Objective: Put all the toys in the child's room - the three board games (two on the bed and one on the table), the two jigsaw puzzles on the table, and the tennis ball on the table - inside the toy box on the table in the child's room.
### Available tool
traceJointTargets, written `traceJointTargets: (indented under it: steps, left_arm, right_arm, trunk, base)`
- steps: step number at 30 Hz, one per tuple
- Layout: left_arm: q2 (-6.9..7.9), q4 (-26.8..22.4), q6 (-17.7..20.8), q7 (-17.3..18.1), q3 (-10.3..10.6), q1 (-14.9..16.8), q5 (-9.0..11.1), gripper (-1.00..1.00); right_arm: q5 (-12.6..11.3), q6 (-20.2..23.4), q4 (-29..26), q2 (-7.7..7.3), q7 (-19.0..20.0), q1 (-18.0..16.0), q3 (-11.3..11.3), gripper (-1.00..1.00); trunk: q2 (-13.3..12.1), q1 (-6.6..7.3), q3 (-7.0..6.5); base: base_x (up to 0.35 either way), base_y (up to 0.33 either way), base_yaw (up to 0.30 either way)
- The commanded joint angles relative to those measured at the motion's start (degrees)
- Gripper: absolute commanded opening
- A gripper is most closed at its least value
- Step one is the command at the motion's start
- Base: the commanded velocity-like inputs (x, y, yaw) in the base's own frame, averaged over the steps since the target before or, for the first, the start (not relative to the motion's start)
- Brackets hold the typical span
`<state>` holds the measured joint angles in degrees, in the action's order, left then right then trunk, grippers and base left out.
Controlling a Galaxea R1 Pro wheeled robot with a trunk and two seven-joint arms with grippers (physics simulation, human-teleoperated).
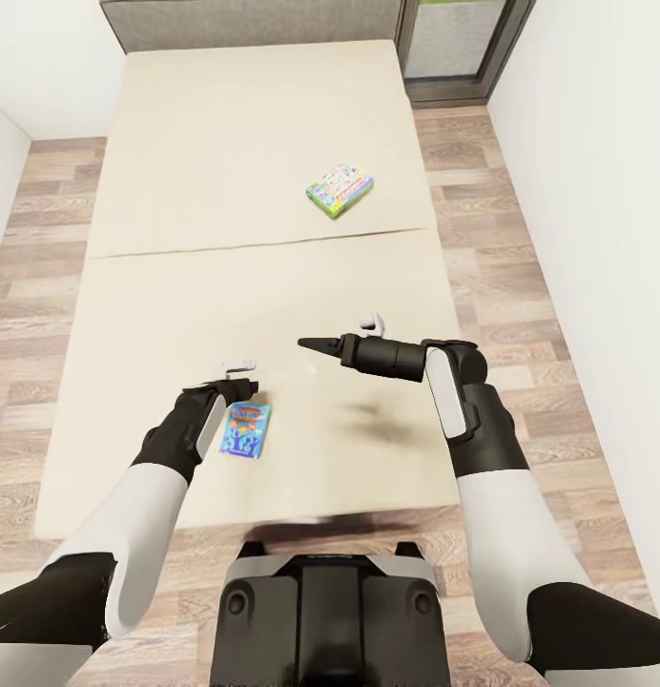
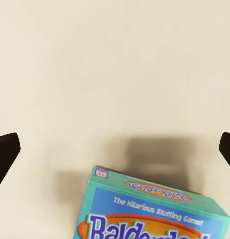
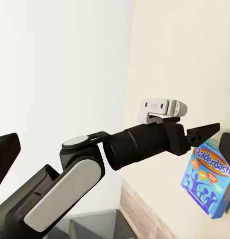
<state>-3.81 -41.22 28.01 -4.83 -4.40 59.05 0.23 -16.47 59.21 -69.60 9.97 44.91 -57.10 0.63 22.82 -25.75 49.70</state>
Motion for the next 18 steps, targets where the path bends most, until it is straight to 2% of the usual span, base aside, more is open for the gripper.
traceJointTargets:
  steps: [1,18]
  left_arm:
    - [-0.06,-0.08,0.3,-0.09,-0.17,0.01,0.04,1.0]
    - [-0.06,-0.08,0.12,-0.1,-0.17,0.01,0.04,1.0]
  right_arm:
    - [0.2,0.2,-0.01,0.02,0.28,-0.03,0.07,1.0]
    - [0.15,0.2,-0.01,0.02,0.32,0.2,0.06,1.0]
  trunk:
    - [0.09,-0.03,0.16]
    - [0.09,-0.03,1.74]
  base:
    - [0.0,0.0,0.0]
    - [0.0,0.0,0.0]
